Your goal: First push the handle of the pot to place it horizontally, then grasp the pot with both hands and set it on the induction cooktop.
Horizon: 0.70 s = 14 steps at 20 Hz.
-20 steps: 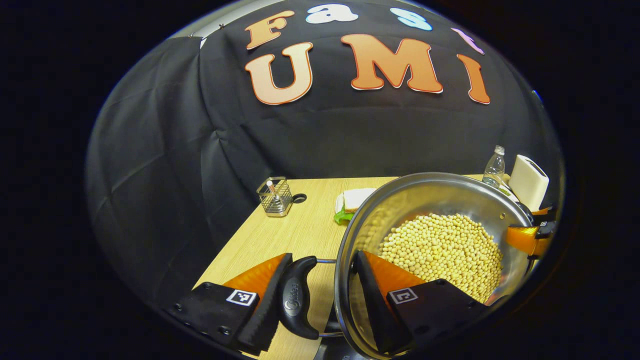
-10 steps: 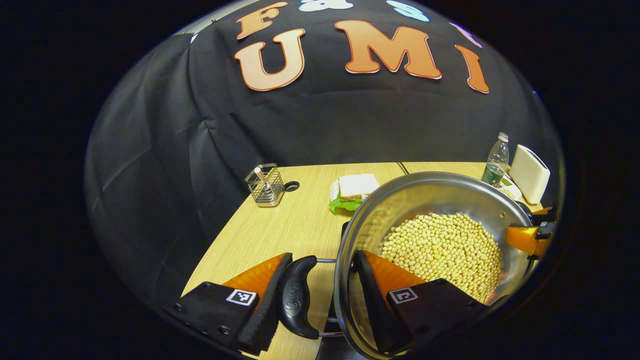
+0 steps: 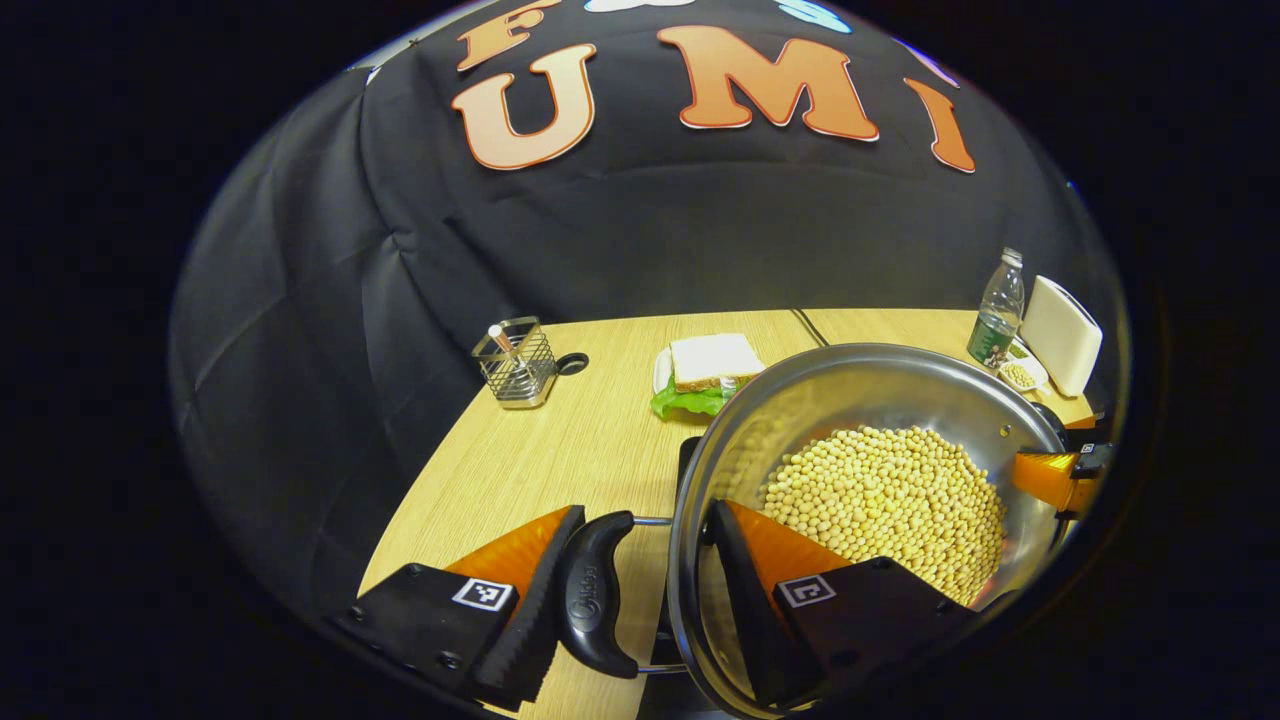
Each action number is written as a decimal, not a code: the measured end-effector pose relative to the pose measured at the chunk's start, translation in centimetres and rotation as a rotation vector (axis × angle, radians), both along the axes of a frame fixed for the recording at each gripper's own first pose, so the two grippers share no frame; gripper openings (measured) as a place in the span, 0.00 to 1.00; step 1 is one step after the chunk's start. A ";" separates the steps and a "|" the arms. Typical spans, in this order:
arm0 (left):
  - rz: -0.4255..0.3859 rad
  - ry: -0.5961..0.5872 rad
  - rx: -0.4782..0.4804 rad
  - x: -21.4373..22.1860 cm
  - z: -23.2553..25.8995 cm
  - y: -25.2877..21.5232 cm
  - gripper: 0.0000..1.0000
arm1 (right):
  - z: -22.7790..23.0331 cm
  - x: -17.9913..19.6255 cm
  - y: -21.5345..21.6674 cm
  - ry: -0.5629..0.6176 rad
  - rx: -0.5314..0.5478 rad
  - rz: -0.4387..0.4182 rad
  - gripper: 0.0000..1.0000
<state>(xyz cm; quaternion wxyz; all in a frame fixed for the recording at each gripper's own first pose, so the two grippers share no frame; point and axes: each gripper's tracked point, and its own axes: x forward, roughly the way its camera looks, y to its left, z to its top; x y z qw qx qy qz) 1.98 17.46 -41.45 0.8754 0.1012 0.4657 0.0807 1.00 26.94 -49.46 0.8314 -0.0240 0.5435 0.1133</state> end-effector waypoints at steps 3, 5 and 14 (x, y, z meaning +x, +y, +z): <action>0.005 0.011 -0.007 -0.1 -0.3 -0.1 0.81 | -0.5 0.0 0.3 0.008 -0.004 0.000 0.60; 0.012 0.014 -0.015 -0.2 -0.5 -0.1 0.81 | -0.6 0.0 0.4 0.007 -0.010 0.005 0.60; 0.035 0.020 -0.065 -0.9 -0.7 0.4 0.82 | -0.5 0.6 0.6 -0.034 -0.045 0.027 0.60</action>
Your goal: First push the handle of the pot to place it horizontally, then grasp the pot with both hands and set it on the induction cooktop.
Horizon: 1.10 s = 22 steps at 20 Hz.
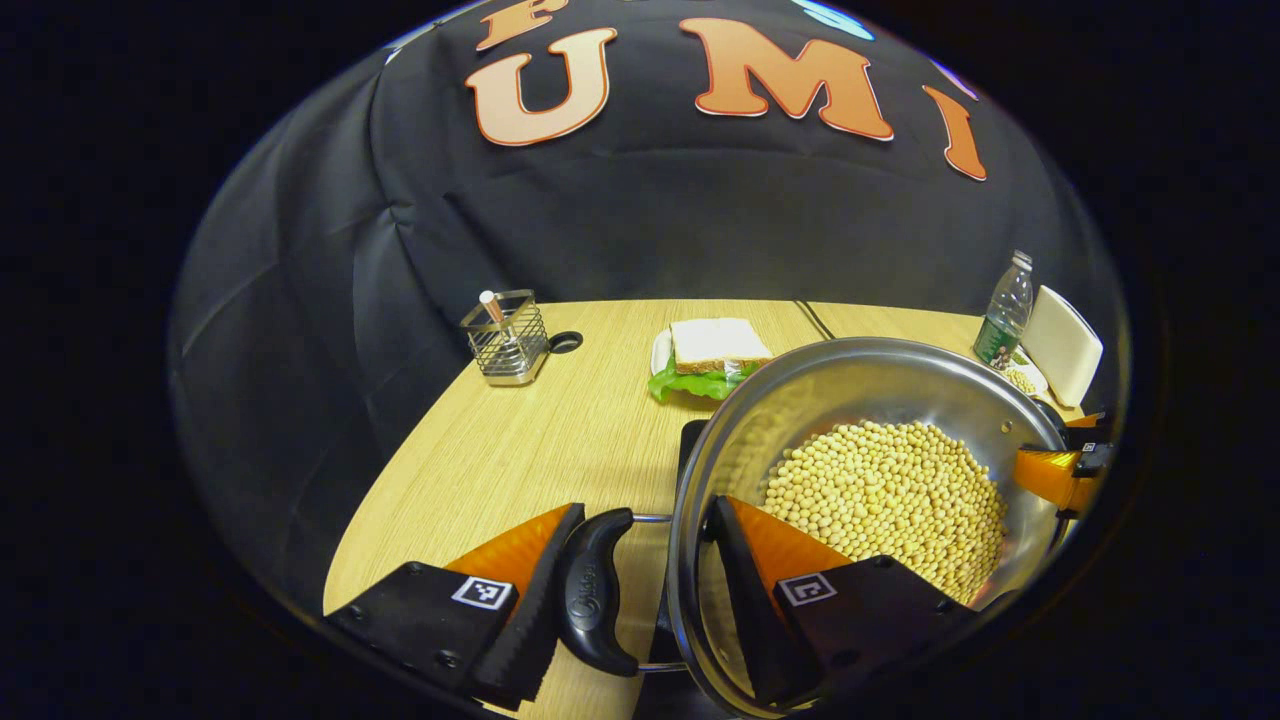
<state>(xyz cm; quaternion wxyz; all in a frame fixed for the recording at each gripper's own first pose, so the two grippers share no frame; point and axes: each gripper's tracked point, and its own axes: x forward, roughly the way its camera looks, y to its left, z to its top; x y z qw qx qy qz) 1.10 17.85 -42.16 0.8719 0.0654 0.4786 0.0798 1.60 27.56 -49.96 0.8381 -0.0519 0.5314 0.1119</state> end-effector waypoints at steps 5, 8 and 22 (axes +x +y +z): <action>0.007 -0.008 -0.017 -0.1 -0.3 0.1 0.82 | 0.2 -0.2 0.0 -0.003 -0.006 0.002 0.60; 0.001 -0.012 -0.024 -0.3 -0.2 0.1 0.83 | 0.1 0.0 0.1 -0.002 0.014 -0.002 0.63; -0.112 -0.491 0.064 3.9 19.8 -5.8 0.86 | 19.7 2.6 -5.7 -0.533 0.135 -0.034 0.75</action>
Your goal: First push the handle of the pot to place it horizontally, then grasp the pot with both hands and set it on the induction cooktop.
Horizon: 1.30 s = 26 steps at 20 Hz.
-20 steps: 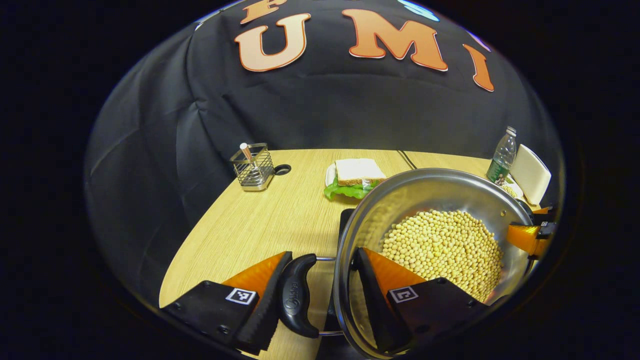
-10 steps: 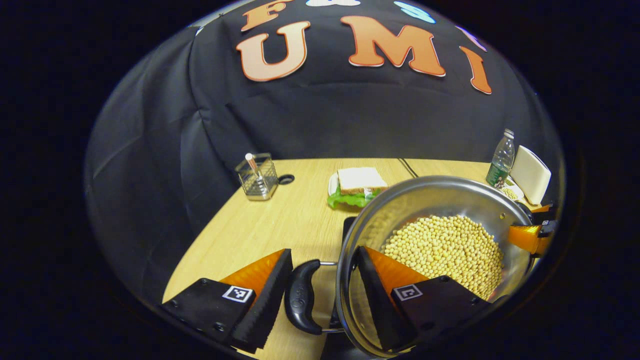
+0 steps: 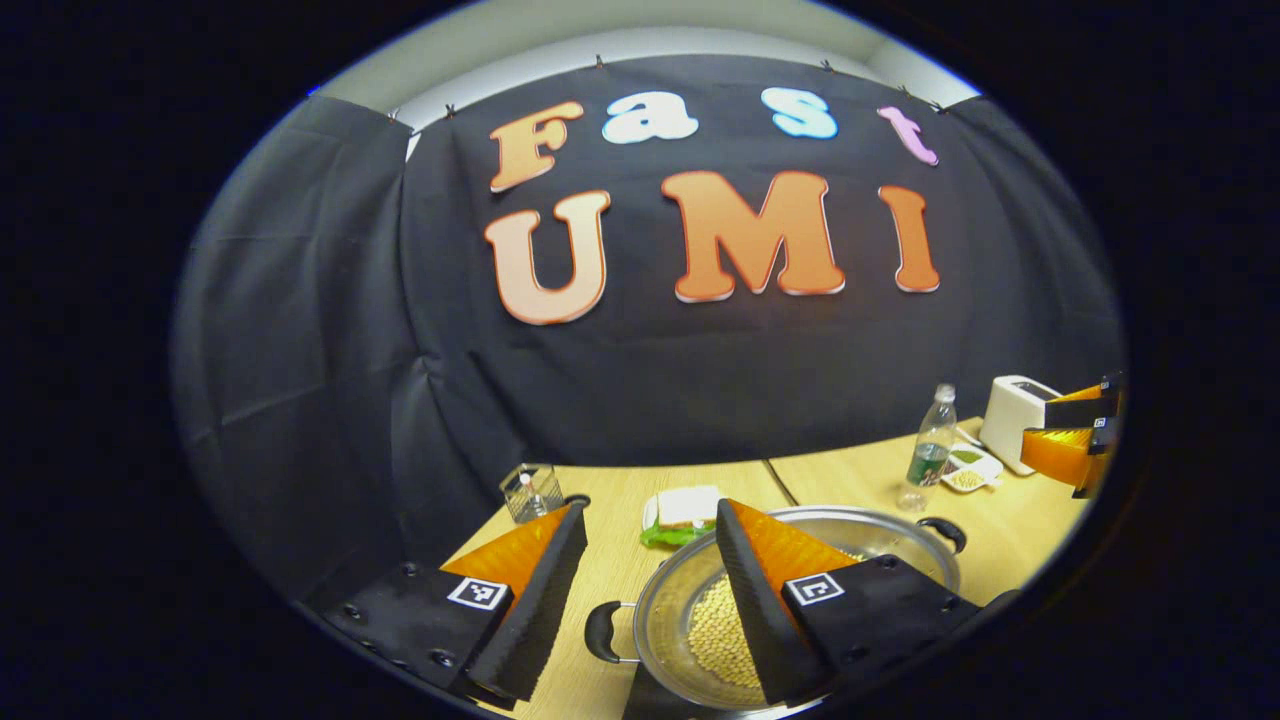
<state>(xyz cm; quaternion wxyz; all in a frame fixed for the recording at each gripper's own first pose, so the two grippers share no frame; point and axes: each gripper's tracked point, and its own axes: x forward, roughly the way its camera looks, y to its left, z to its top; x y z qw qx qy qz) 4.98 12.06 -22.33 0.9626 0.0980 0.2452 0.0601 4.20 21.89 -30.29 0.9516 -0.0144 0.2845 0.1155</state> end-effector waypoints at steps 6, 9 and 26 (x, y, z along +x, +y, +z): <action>-0.025 -0.212 -0.028 -1.3 11.2 -5.2 0.87 | 9.6 -2.8 -5.0 -0.200 0.028 0.017 0.87; -0.027 -0.297 -0.044 -2.5 15.9 -7.4 0.99 | 13.1 -4.1 -8.7 -0.281 0.014 -0.009 0.90; -0.033 -0.541 -0.163 -10.2 27.3 -12.8 0.98 | 22.3 -7.1 -20.7 -0.451 0.103 -0.089 0.94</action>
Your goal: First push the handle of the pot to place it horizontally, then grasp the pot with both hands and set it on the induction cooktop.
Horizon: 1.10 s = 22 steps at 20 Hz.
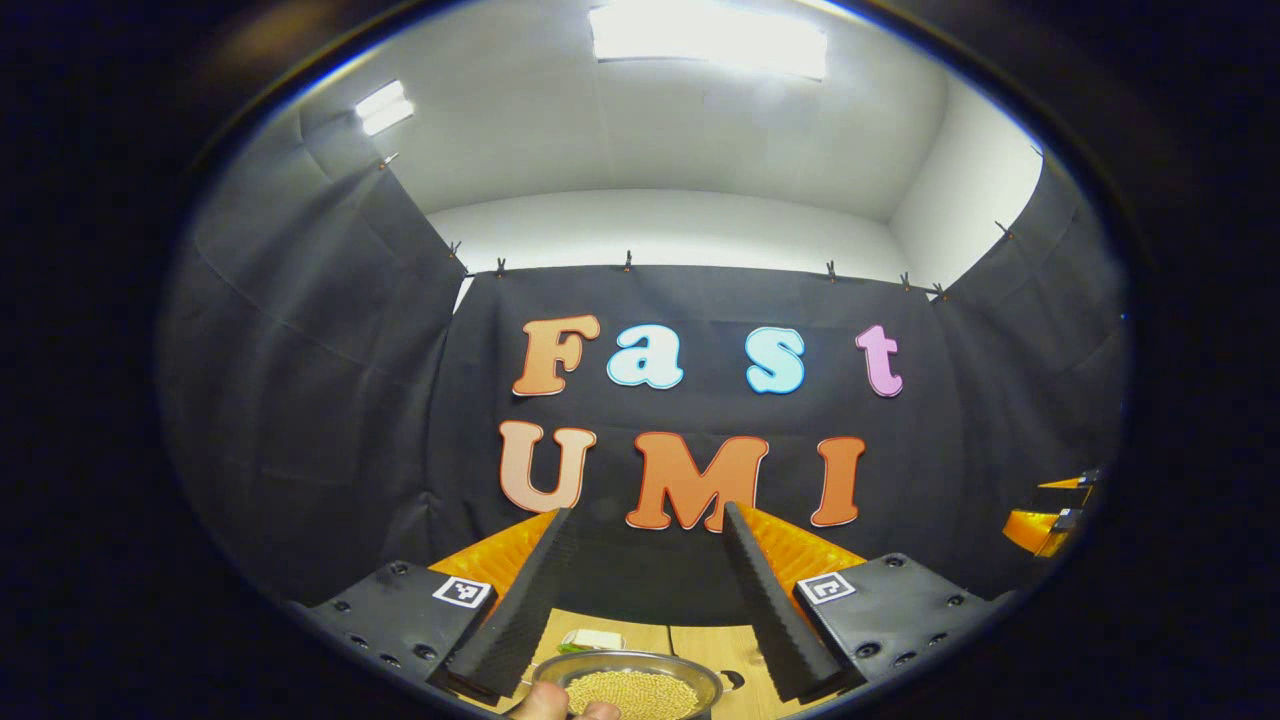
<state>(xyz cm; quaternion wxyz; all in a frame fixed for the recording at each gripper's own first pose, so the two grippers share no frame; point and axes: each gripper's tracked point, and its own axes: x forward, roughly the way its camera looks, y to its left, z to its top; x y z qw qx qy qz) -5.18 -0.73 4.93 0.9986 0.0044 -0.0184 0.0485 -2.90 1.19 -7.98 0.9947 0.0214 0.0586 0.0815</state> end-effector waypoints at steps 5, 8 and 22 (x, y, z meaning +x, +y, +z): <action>0.001 -0.002 -0.031 0.1 0.0 0.5 0.98 | 0.5 -0.1 -0.1 -0.023 -0.003 0.003 0.94; 0.004 0.031 -0.061 0.7 -0.9 1.4 0.98 | 1.0 -0.1 0.0 -0.042 -0.008 0.002 0.94; -0.005 0.015 0.030 2.7 -0.3 1.6 0.98 | 5.0 2.8 2.7 -0.076 -0.030 -0.021 0.94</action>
